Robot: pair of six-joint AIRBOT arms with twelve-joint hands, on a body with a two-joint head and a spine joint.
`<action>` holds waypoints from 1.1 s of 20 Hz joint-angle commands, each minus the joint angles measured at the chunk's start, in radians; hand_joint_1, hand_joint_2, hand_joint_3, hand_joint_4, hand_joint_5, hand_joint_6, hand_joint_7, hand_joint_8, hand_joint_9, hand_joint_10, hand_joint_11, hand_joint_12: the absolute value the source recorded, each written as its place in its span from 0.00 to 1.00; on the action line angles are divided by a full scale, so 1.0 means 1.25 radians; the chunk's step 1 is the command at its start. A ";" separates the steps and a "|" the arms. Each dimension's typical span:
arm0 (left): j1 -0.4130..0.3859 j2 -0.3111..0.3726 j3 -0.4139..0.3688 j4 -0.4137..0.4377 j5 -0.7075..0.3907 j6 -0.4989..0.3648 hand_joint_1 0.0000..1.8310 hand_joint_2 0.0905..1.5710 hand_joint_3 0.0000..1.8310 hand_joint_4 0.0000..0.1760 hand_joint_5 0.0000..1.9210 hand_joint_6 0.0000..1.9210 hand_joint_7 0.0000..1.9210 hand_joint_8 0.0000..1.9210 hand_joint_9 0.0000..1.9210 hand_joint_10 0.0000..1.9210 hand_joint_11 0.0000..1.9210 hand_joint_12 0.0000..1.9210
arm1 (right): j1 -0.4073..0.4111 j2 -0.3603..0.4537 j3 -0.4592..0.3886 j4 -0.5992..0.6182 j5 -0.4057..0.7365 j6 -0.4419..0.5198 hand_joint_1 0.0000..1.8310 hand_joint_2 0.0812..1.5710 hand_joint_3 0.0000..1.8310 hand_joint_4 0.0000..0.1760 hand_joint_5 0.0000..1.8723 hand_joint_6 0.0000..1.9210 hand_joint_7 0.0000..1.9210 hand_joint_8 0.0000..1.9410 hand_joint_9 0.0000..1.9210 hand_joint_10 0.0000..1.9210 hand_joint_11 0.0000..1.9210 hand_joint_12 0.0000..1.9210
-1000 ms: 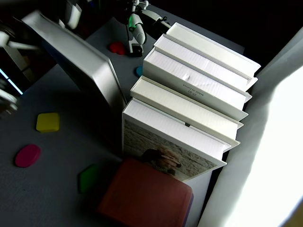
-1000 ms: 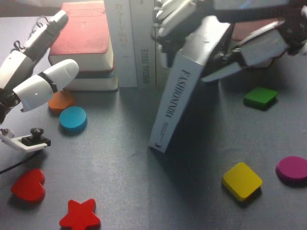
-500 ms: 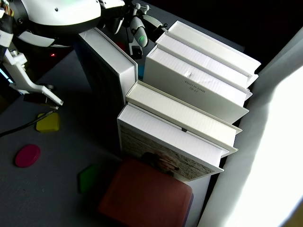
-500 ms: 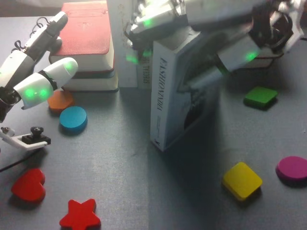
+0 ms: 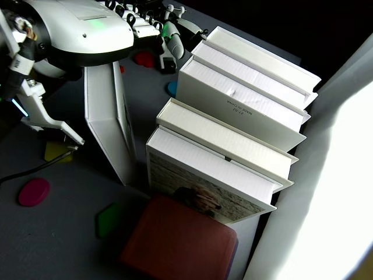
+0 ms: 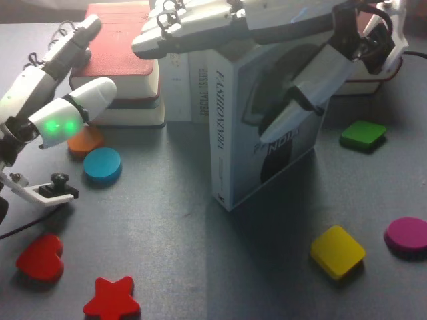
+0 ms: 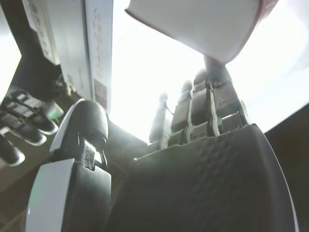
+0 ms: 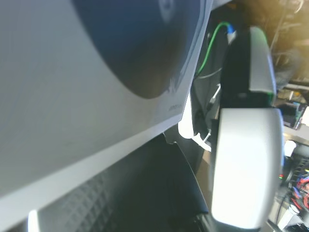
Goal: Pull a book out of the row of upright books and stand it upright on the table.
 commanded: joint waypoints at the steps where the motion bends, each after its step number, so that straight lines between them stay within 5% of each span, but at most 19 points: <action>1: -0.008 -0.001 0.006 -0.005 -0.086 -0.006 0.20 0.85 0.00 0.36 0.05 0.00 0.00 0.00 0.00 0.00 0.00 0.01 | 0.004 -0.001 0.002 0.046 0.003 0.005 0.31 0.57 0.00 0.00 0.00 0.00 0.00 0.00 0.00 0.00 0.00 0.00; 2: -0.008 -0.001 0.006 -0.005 -0.086 -0.006 0.19 0.85 0.00 0.37 0.04 0.00 0.00 0.00 0.00 0.00 0.00 0.00 | 0.004 -0.001 0.002 0.046 0.003 0.005 0.29 0.60 0.00 0.01 0.00 0.00 0.00 0.00 0.00 0.00 0.00 0.00; 4: -0.014 -0.001 0.004 -0.003 -0.083 -0.008 0.19 0.84 0.00 0.39 0.04 0.00 0.00 0.00 0.00 0.00 0.00 0.00 | 0.046 0.056 -0.041 0.085 0.000 -0.038 0.28 0.69 0.00 0.59 0.01 0.01 0.00 0.00 0.00 0.00 0.00 0.00; 5: -0.014 0.000 0.004 -0.003 -0.083 -0.008 0.19 0.84 0.00 0.41 0.04 0.00 0.00 0.00 0.00 0.00 0.00 0.00 | 0.053 0.078 -0.053 0.103 -0.008 -0.056 0.32 0.68 0.00 0.68 0.05 0.02 0.00 0.00 0.00 0.00 0.00 0.00; 6: -0.014 0.000 0.004 -0.003 -0.083 -0.008 0.19 0.84 0.00 0.39 0.04 0.00 0.00 0.00 0.00 0.00 0.00 0.00 | 0.061 0.101 -0.066 0.117 -0.020 -0.074 0.33 0.68 0.00 0.50 0.01 0.00 0.00 0.00 0.00 0.00 0.00 0.00; 8: -0.014 0.000 0.003 -0.003 -0.083 -0.008 0.18 0.84 0.00 0.36 0.04 0.00 0.00 0.00 0.00 0.00 0.00 0.00 | 0.078 0.133 -0.079 0.137 -0.028 -0.092 0.32 0.68 0.00 0.83 0.00 0.00 0.00 0.00 0.00 0.00 0.00 0.00; 10: -0.014 0.002 0.002 -0.003 -0.083 -0.008 0.18 0.84 0.00 0.32 0.04 0.00 0.00 0.00 0.00 0.00 0.00 0.00 | 0.082 0.157 -0.092 0.158 -0.034 -0.111 0.27 0.68 0.00 0.89 0.00 0.00 0.00 0.00 0.00 0.00 0.00 0.00; 12: -0.015 0.002 0.000 -0.002 -0.085 -0.008 0.19 0.84 0.00 0.43 0.04 0.00 0.00 0.00 0.00 0.00 0.01 0.00 | 0.097 0.193 -0.113 0.162 -0.048 -0.122 0.28 0.65 0.00 0.81 0.00 0.00 0.00 0.00 0.00 0.00 0.00 0.00; 14: -0.016 0.006 -0.004 -0.002 -0.090 -0.008 0.20 0.84 0.00 0.43 0.04 0.00 0.00 0.00 0.00 0.00 0.00 0.00 | 0.098 0.211 -0.122 0.186 -0.049 -0.136 0.26 0.64 0.00 0.60 0.00 0.00 0.00 0.00 0.00 0.00 0.00 0.00; 15: -0.016 0.007 -0.005 -0.002 -0.093 -0.009 0.22 0.84 0.00 0.41 0.03 0.00 0.00 0.00 0.00 0.00 0.00 0.00 | 0.098 0.219 -0.126 0.192 -0.053 -0.140 0.29 0.63 0.00 0.58 0.00 0.00 0.00 0.00 0.00 0.00 0.00 0.00; 16: -0.015 0.009 -0.008 -0.002 -0.099 -0.009 0.21 0.84 0.00 0.42 0.03 0.00 0.00 0.00 0.00 0.00 0.00 0.00 | 0.097 0.231 -0.133 0.197 -0.060 -0.143 0.28 0.64 0.00 0.36 0.00 0.00 0.00 0.00 0.00 0.00 0.00 0.00; 17: -0.016 0.011 -0.012 -0.002 -0.105 -0.009 0.20 0.85 0.00 0.41 0.02 0.00 0.00 0.00 0.00 0.00 0.00 0.00 | 0.096 0.242 -0.138 0.206 -0.067 -0.145 0.28 0.65 0.00 0.51 0.00 0.00 0.00 0.00 0.00 0.00 0.00 0.00; 19: -0.015 0.017 -0.020 -0.004 -0.116 -0.009 0.21 0.86 0.00 0.38 0.02 0.00 0.00 0.00 0.00 0.00 0.00 0.00 | 0.076 0.265 -0.146 0.283 -0.076 -0.193 0.26 0.67 0.00 0.52 0.00 0.00 0.00 0.00 0.00 0.00 0.00 0.00; 20: -0.013 0.019 -0.023 -0.005 -0.122 -0.009 0.21 0.86 0.00 0.45 0.02 0.00 0.00 0.00 0.00 0.00 0.00 0.00 | 0.058 0.276 -0.149 0.349 -0.077 -0.246 0.26 0.68 0.00 0.45 0.00 0.00 0.00 0.00 0.00 0.00 0.00 0.00; 22: -0.009 0.025 -0.030 -0.009 -0.134 -0.008 0.20 0.85 0.00 0.44 0.02 0.00 0.00 0.00 0.00 0.00 0.00 0.00 | 0.021 0.305 -0.159 0.475 -0.077 -0.339 0.25 0.71 0.01 0.19 0.00 0.00 0.00 0.00 0.00 0.00 0.00 0.00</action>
